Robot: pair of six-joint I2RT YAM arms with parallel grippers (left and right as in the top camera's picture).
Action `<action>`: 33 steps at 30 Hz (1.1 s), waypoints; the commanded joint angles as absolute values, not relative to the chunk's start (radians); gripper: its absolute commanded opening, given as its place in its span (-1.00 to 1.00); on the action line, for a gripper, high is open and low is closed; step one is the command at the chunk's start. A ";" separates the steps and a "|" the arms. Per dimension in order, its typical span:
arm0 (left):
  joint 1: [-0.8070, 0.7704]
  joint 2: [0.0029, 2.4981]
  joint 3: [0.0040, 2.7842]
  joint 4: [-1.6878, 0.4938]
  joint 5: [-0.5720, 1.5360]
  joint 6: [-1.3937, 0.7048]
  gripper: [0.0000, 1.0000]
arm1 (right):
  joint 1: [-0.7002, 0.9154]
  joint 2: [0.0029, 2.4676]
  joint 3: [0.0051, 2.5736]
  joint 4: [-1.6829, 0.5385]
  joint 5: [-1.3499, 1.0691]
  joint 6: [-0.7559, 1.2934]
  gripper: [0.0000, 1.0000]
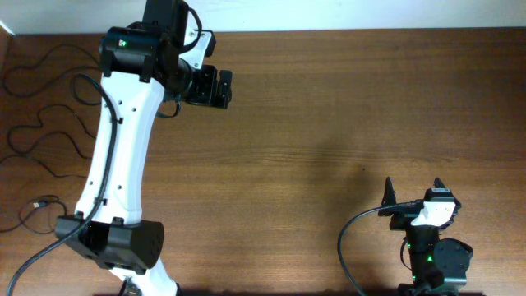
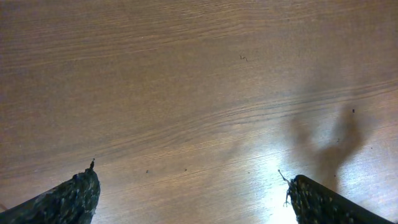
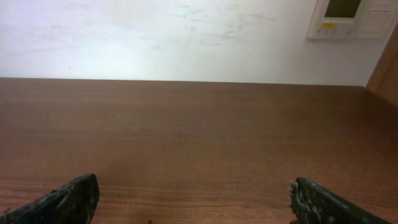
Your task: Untangle cables
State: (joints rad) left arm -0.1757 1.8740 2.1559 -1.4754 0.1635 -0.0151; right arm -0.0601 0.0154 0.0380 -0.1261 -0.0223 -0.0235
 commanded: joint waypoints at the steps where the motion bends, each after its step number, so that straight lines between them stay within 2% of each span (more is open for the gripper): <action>1: -0.176 1.870 2.153 -1.474 0.160 0.001 0.98 | -0.057 0.004 0.026 -0.122 -0.010 -0.022 0.97; 8: -0.177 1.868 2.152 -1.512 0.160 0.001 0.98 | -0.057 0.004 0.026 -0.122 -0.010 -0.022 0.97; 12: -0.177 1.765 2.002 -1.415 0.160 0.001 0.98 | -0.057 0.004 0.026 -0.122 -0.010 -0.022 0.97; 16: -0.176 1.556 1.632 -1.269 0.160 0.001 0.98 | -0.057 0.004 0.026 -0.122 -0.010 -0.022 0.97; 22: -0.174 1.278 1.323 -1.226 0.028 0.001 0.98 | -0.057 0.004 0.026 -0.122 -0.010 -0.022 0.97; 27: -0.174 0.888 0.963 -0.927 0.026 0.001 0.98 | -0.057 0.004 0.026 -0.122 -0.010 -0.022 0.97; 29: -0.174 0.746 0.841 -0.870 0.017 0.001 0.98 | -0.057 0.004 0.026 -0.122 -0.010 -0.022 0.97; 33: -0.174 0.616 0.715 -0.841 -0.016 0.001 0.97 | -0.057 0.004 0.026 -0.122 -0.010 -0.022 0.97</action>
